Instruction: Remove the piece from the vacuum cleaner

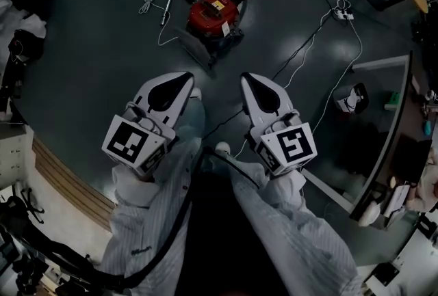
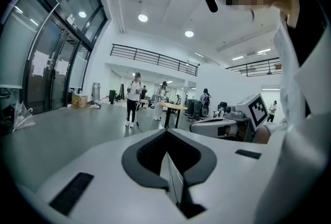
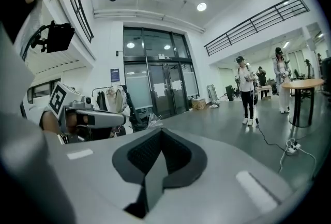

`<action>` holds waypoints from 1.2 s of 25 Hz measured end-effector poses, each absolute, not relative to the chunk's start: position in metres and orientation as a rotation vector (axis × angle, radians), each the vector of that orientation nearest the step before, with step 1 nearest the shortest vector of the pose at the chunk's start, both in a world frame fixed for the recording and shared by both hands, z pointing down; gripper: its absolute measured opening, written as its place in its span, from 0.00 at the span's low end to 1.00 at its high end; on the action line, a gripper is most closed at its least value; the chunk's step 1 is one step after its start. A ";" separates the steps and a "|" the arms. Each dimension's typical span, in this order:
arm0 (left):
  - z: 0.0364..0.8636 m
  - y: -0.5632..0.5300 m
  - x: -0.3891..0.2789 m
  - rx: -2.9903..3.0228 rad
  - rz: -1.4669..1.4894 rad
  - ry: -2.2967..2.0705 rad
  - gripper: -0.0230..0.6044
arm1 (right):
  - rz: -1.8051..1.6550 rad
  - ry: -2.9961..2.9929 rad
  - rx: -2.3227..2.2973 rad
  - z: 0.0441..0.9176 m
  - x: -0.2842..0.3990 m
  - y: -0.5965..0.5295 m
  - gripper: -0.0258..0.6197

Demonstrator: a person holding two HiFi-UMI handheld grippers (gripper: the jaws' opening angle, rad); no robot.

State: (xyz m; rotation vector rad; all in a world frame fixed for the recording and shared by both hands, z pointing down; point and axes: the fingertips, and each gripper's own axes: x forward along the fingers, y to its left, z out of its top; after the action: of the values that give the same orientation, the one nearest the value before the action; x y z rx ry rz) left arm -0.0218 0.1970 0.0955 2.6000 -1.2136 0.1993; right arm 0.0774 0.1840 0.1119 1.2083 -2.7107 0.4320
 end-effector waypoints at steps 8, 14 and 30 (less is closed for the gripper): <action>0.126 0.072 -0.075 2.640 0.351 -1.009 0.04 | 0.476 -2.669 1.275 0.138 0.025 0.054 0.04; 0.178 0.011 -0.091 2.625 0.424 -0.881 0.04 | 0.514 -2.607 1.276 0.189 0.005 -0.016 0.04; 0.495 -0.078 -0.066 2.687 1.026 -0.526 0.29 | 0.730 -2.353 0.999 0.533 0.017 -0.175 0.08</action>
State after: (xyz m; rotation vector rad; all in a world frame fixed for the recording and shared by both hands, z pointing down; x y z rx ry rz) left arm -0.0661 -0.0779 0.4947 2.6874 -0.5263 1.0260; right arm 0.0171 -0.1747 0.5327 0.9993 -2.3534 0.7297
